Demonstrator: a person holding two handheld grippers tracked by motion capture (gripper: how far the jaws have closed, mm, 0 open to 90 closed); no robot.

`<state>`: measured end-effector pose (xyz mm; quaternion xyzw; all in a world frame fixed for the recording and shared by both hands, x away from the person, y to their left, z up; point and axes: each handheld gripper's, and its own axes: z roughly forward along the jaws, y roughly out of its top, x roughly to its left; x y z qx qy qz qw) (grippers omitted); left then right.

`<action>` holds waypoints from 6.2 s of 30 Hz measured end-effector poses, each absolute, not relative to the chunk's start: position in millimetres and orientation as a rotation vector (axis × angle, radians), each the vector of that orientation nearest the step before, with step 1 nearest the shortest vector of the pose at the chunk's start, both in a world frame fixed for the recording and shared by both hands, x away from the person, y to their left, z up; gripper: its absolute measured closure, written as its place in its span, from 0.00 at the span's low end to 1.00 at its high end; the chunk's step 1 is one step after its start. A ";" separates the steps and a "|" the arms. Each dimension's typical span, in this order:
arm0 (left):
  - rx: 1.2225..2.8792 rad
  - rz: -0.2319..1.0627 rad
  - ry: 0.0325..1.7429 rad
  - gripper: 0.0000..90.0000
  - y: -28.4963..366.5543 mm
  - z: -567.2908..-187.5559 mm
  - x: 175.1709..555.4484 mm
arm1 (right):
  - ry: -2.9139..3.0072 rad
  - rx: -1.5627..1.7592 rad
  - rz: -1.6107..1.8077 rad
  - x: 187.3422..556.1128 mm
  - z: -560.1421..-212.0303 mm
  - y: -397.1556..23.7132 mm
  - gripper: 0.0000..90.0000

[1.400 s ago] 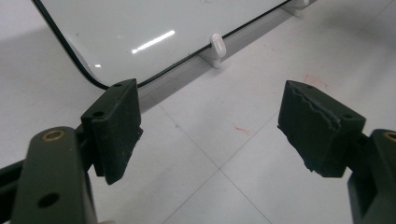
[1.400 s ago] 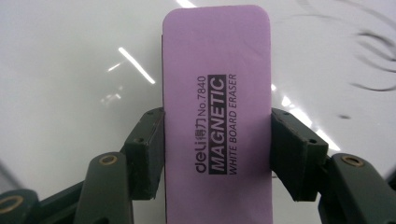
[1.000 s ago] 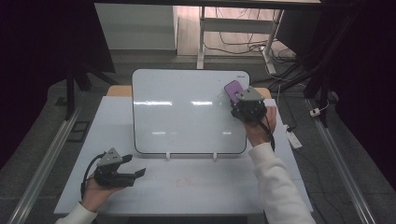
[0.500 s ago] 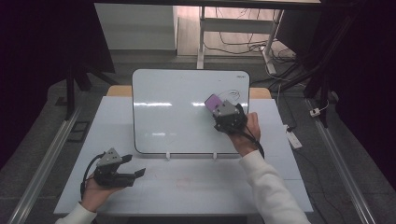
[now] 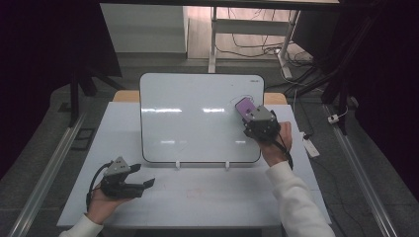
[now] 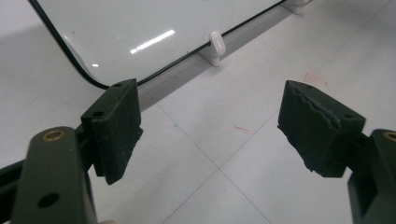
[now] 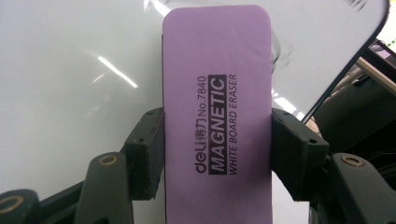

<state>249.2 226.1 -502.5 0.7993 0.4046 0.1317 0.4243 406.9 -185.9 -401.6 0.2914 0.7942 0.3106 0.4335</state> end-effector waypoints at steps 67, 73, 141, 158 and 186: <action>1.920 0.269 1.041 0.24 226.6 -498.0 254.7 | 2.140 0.523 1.068 311.8 -445.3 -176.6 0.45; 1.914 0.259 1.036 0.25 223.2 -495.7 257.1 | 2.150 0.513 1.068 307.3 -448.4 -174.9 0.45; 1.928 0.275 1.022 0.25 227.8 -496.7 252.9 | 1.901 0.780 0.923 445.8 -361.8 -156.1 0.45; 1.932 0.273 1.022 0.25 225.5 -496.5 253.7 | 1.989 0.683 0.842 405.5 -406.9 -164.4 0.45; 1.887 0.228 0.981 0.26 208.3 -479.7 263.5 | 2.068 0.584 1.027 326.0 -438.2 -177.2 0.45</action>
